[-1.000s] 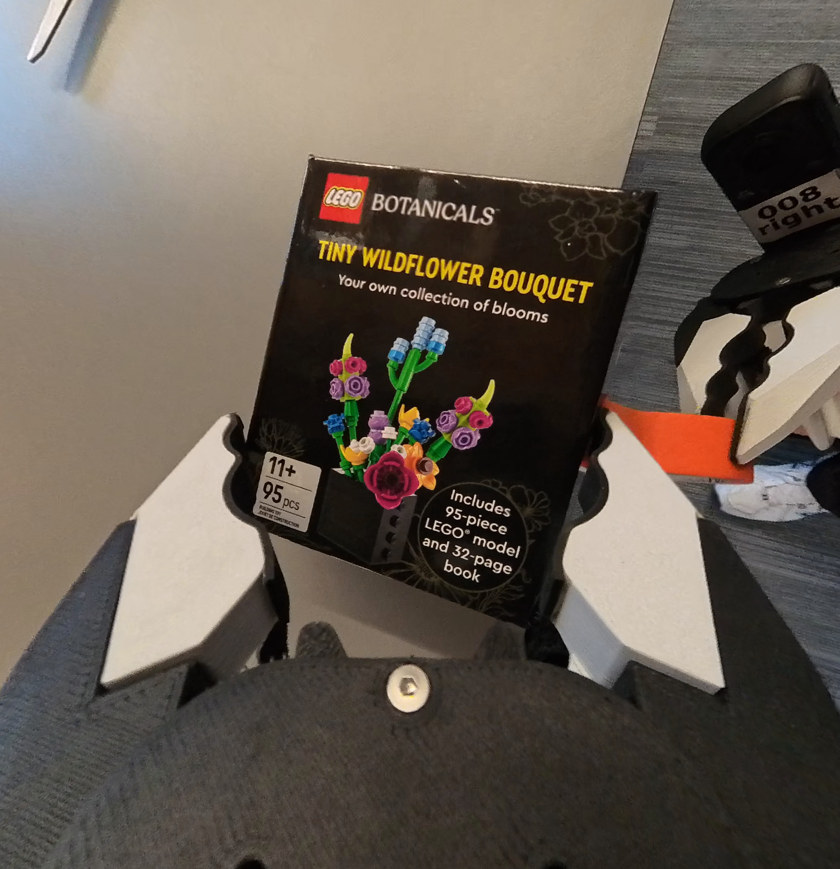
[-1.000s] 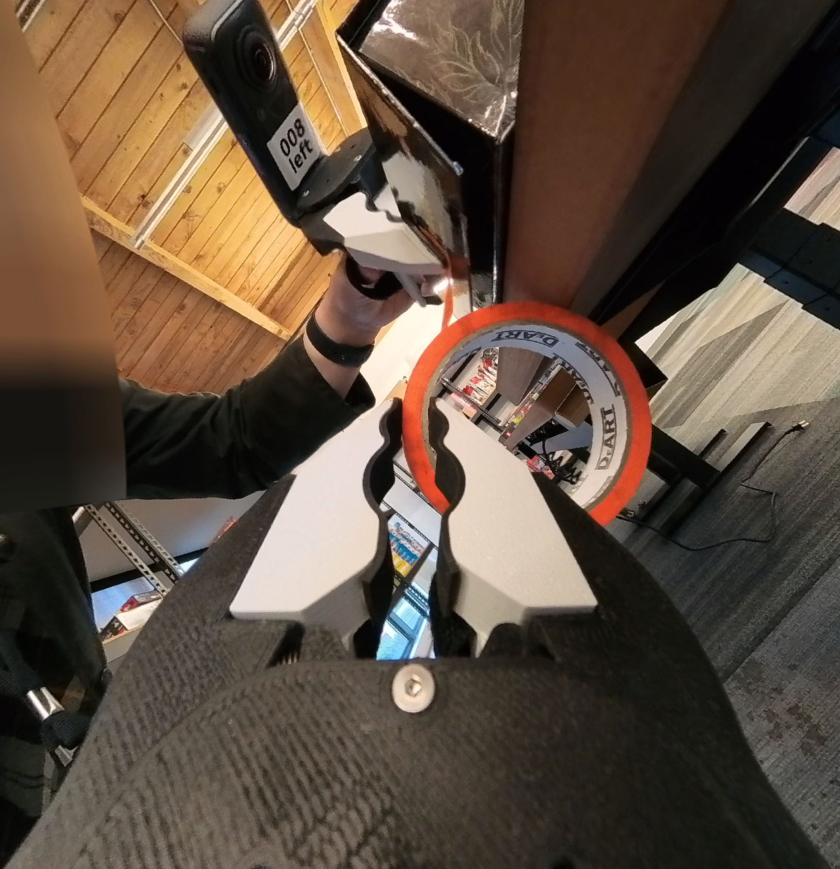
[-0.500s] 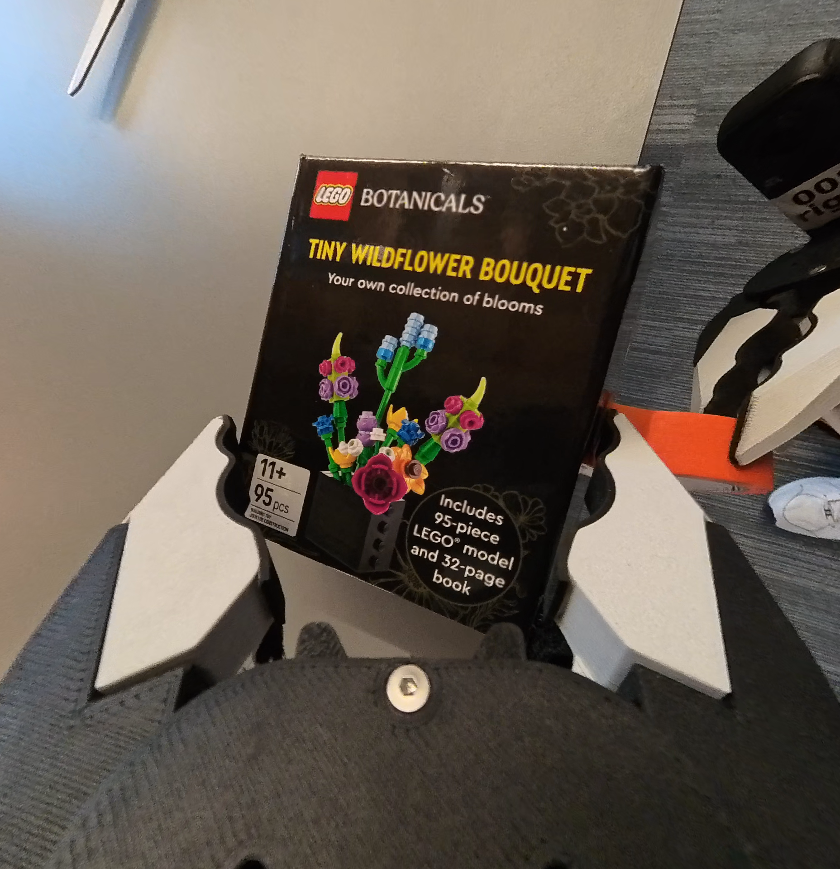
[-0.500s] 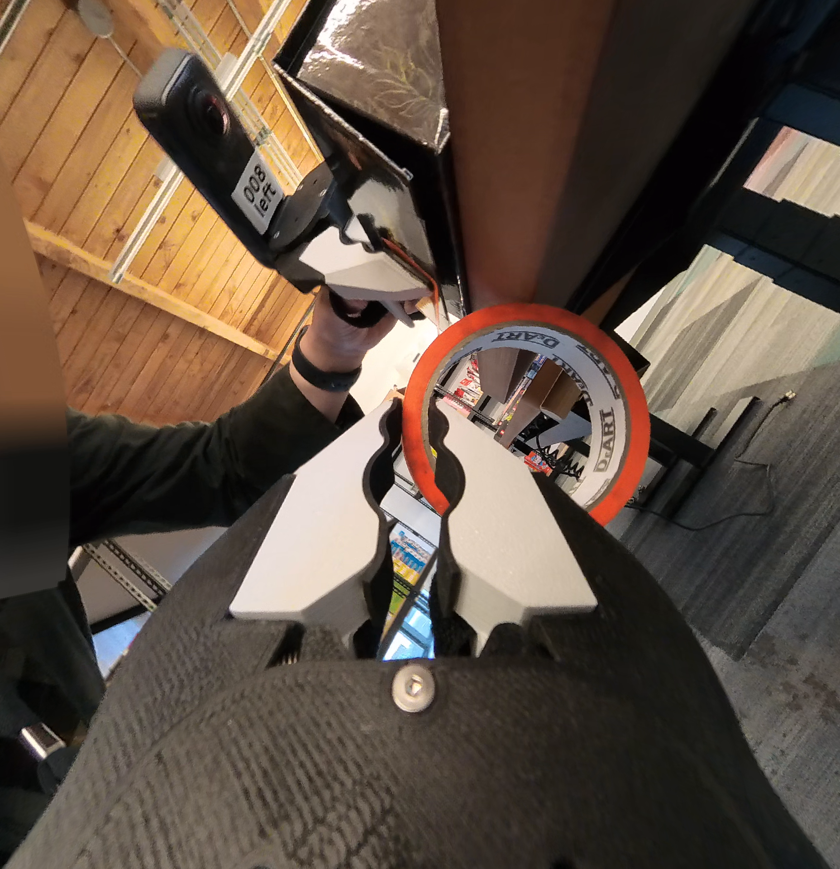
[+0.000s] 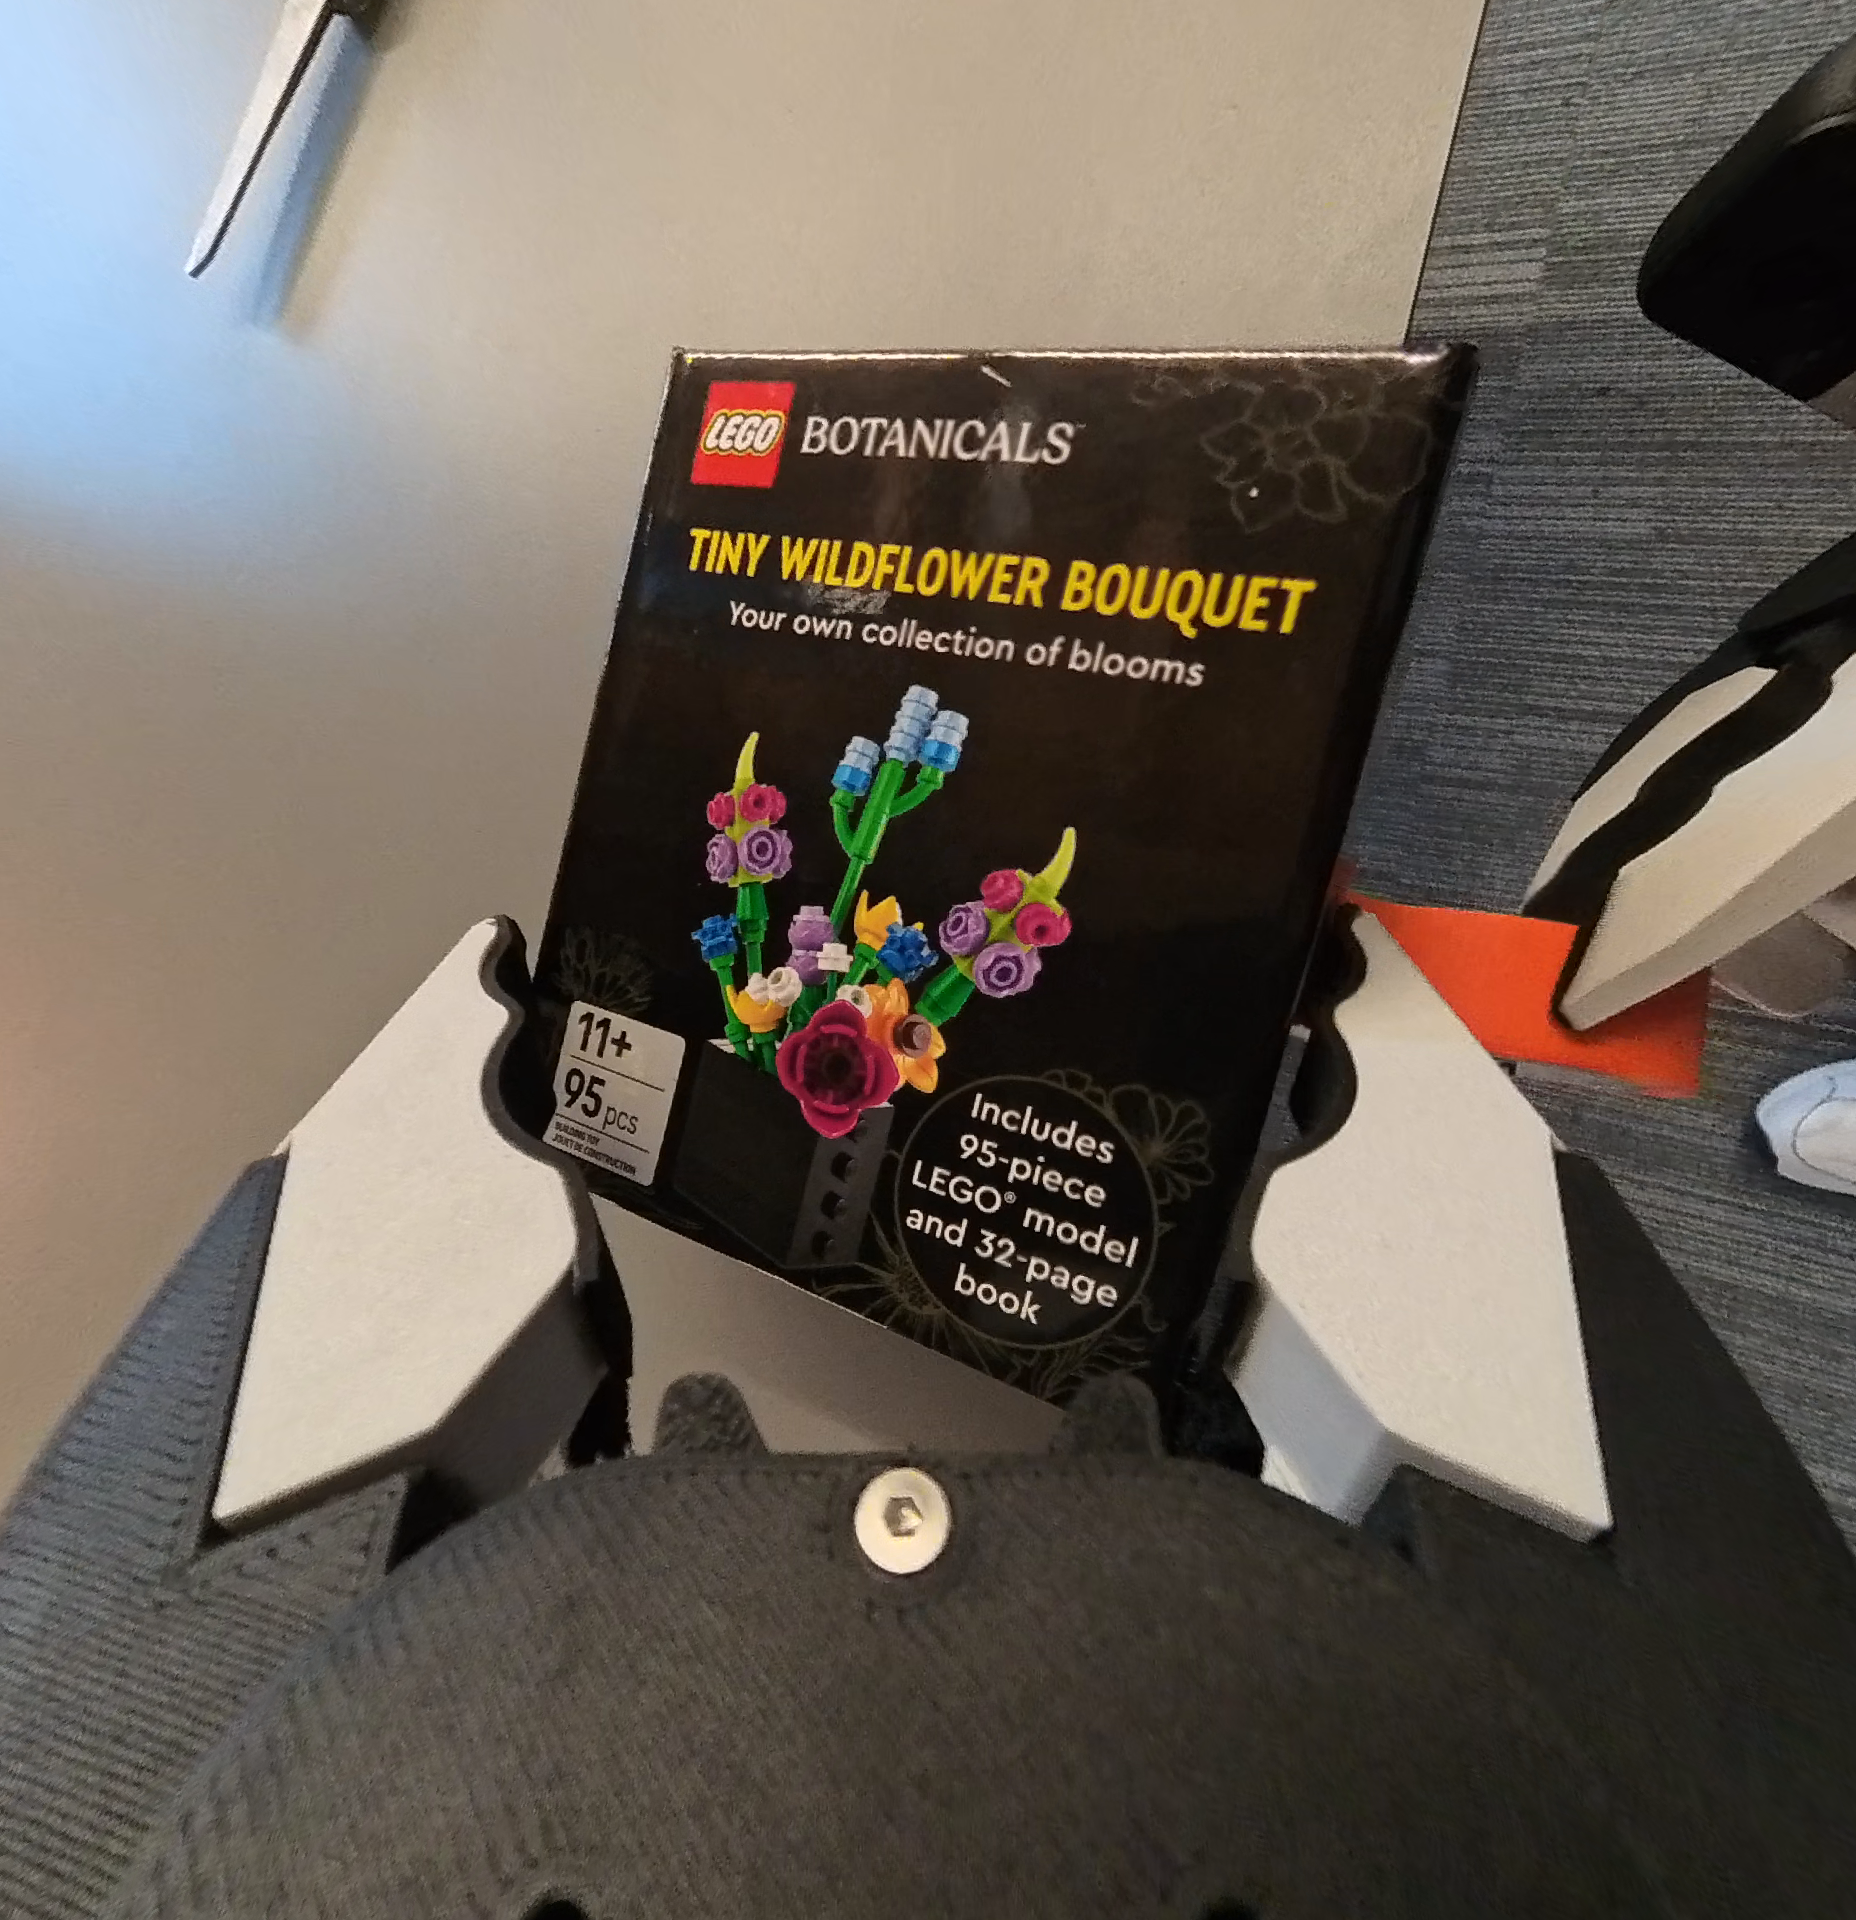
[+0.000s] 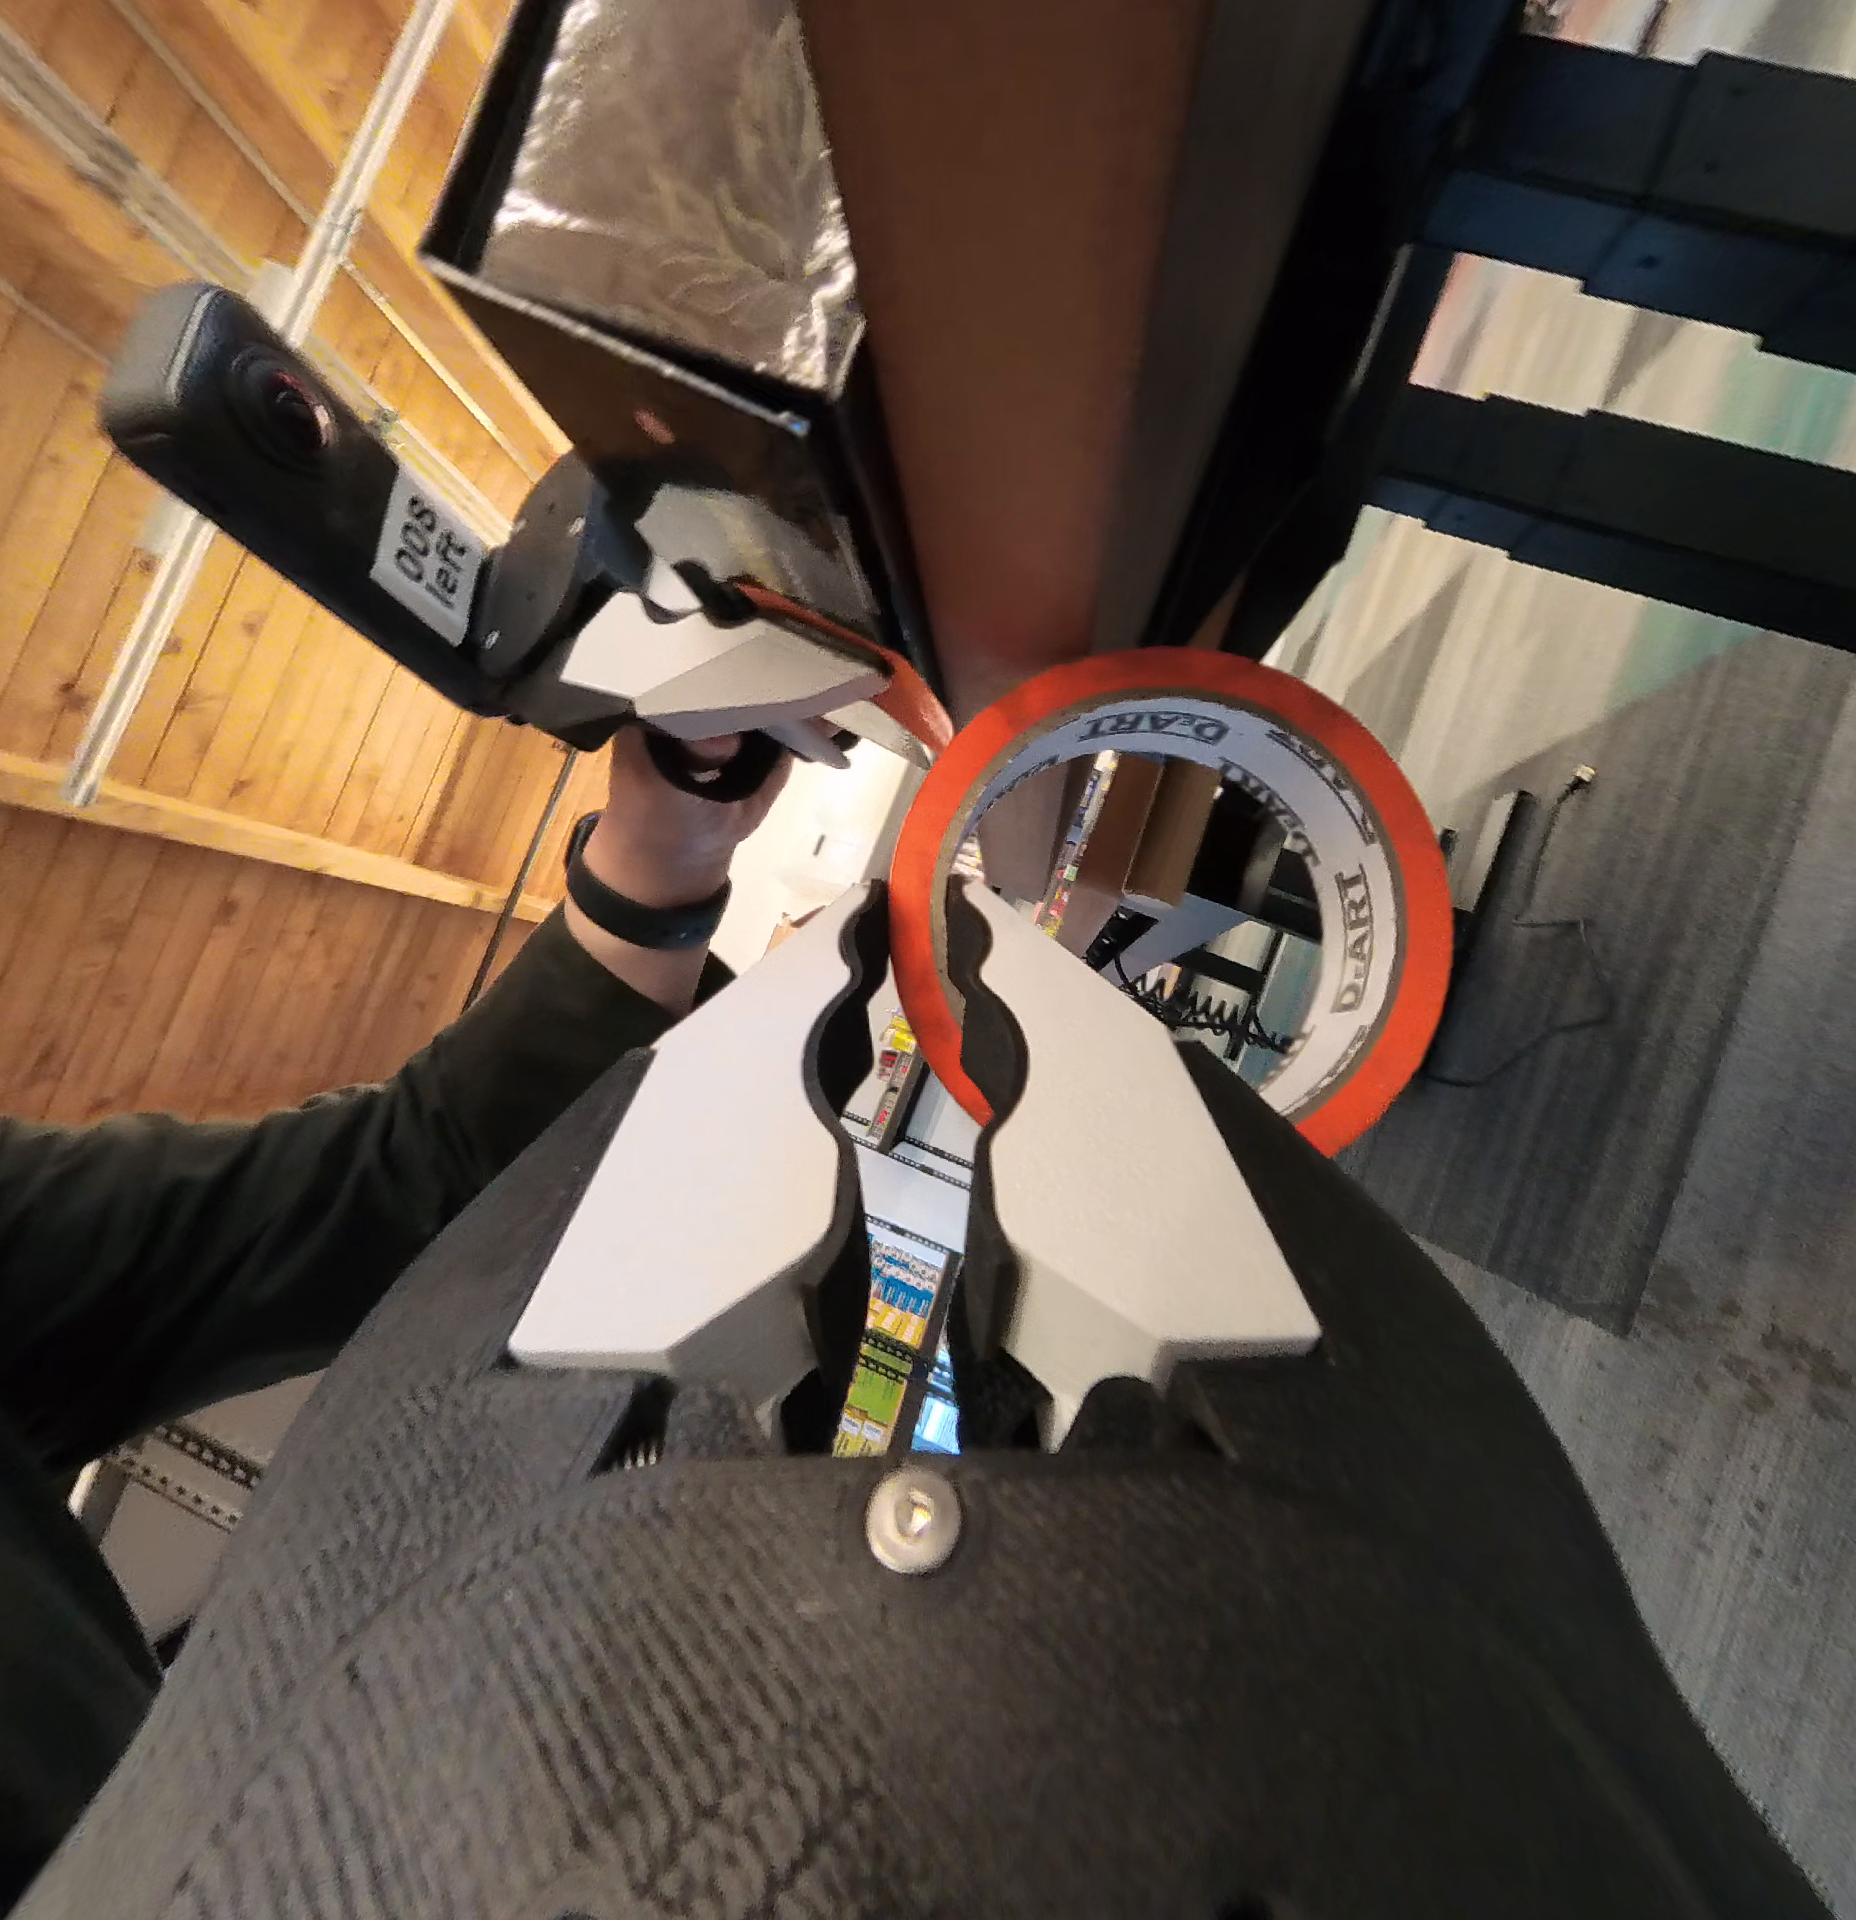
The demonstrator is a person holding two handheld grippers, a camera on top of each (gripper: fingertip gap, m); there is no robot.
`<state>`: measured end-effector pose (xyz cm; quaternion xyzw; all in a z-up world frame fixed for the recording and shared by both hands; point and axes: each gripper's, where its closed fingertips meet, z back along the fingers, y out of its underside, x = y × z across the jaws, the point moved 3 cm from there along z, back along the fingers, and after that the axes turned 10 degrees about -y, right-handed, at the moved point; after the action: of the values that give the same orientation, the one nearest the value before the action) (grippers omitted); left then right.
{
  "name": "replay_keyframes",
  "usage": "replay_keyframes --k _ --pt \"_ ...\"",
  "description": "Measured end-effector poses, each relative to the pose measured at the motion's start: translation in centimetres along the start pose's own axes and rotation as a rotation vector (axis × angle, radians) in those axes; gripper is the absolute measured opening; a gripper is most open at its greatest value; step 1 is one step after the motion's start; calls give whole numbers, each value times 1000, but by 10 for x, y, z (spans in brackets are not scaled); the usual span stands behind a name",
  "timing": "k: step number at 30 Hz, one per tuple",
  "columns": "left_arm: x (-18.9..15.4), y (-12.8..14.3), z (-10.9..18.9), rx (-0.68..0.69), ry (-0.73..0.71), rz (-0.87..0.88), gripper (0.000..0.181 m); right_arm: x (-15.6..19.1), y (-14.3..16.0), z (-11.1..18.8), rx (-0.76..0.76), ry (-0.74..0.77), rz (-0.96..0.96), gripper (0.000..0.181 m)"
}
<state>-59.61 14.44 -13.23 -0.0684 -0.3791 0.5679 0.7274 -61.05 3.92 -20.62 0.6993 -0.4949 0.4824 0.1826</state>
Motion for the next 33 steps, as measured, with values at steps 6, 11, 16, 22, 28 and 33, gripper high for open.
replay_keyframes --k 6,11,16,22,28,33 --pt "0 1 -1 1 -20 -14 141 -1 -2 -2 4 63 -50 9" --pt "0 1 -1 7 -20 -15 141 -8 -4 -4 29 163 -111 9" --pt "0 0 -2 9 -21 -15 141 -12 -9 -6 11 196 -228 10" --pt "0 0 -2 14 -21 -16 141 -16 -6 -4 -4 238 -345 9" --pt "0 0 -2 7 -21 -13 141 -18 -4 -2 -21 240 -368 9" --pt "1 0 -2 -11 -25 0 142 -16 -3 -4 -8 186 -342 9"
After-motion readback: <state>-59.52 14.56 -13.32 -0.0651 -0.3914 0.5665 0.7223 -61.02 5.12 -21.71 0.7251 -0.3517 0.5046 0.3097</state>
